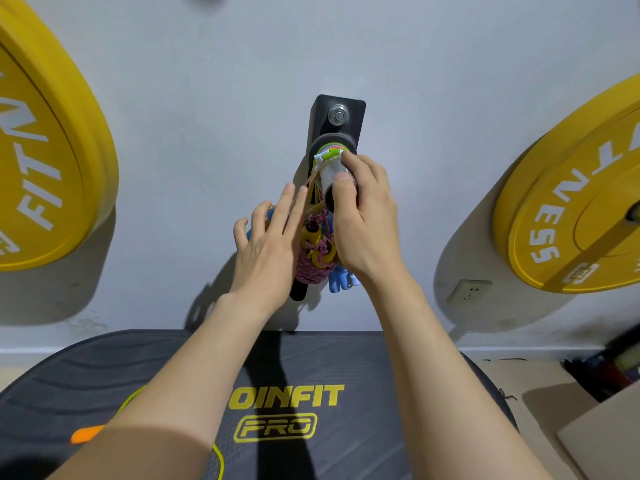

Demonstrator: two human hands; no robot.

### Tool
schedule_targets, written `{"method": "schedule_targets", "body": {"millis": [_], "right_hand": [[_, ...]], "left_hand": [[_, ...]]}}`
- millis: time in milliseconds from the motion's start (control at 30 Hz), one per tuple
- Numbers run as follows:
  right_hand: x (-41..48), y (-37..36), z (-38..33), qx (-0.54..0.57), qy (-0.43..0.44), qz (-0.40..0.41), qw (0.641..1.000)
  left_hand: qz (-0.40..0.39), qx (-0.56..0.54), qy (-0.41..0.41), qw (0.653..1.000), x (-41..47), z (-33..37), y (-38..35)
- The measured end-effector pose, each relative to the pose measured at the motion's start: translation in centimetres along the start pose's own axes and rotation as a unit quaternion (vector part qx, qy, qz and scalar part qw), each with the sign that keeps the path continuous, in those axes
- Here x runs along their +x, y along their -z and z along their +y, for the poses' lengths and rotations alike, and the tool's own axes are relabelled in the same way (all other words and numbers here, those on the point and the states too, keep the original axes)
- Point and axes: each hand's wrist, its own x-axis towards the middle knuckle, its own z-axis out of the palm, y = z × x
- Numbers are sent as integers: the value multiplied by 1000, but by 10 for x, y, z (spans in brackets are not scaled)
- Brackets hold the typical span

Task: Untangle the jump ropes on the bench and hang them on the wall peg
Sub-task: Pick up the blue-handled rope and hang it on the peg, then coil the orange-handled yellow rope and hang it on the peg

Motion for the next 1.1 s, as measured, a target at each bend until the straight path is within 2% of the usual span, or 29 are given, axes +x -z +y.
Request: {"method": "schedule_targets", "body": {"millis": [100, 167, 267, 400, 433, 500, 567, 633, 700, 767, 833, 867, 933, 1033, 1100], "right_hand": [[5, 3, 2, -1, -29, -29, 999], [8, 4, 3, 36, -52, -46, 997], [-1, 8, 2, 67, -53, -50, 995], [-43, 6, 1, -29, -29, 41, 998], [-55, 4, 0, -64, -34, 39, 997], [-75, -1, -6, -128, -59, -34, 989], [-91, -7, -16, -157, -76, -175, 969], [-109, -14, -28, -185, -51, -338, 921], [-127, -25, -37, -239, -12, -482, 843], [-144, -34, -40, -293, 7, -574, 765], [-157, -42, -40, -328, 15, -625, 708], [-162, -45, -40, -335, 17, -639, 693], [-167, -50, -38, -334, 16, -647, 685], [-169, -55, -34, -322, 11, -646, 692], [-170, -57, -31, -331, 13, -648, 686]], "left_hand": [[-21, -62, 14, 998, 3, 0, 2], [-29, -111, 9, 993, 4, 1, 4], [14, -155, 6, 988, -1, -3, 11], [84, -136, -31, 987, -20, -22, 21], [93, -132, -41, 986, -27, -27, 24], [87, -119, -46, 988, -42, -40, 32], [1, -93, -18, 996, -60, -58, 39], [-175, -35, 10, 984, -81, -76, 40], [-346, 36, 23, 937, -106, -93, 39], [-455, 96, 40, 885, -131, -108, 37], [-509, 140, 52, 848, -157, -123, 31], [-529, 149, 55, 833, -170, -130, 28], [-559, 145, 62, 814, -195, -146, 19], [-585, 121, 81, 798, -232, -172, 8], [-573, 116, 83, 807, -253, -184, 0]]}}
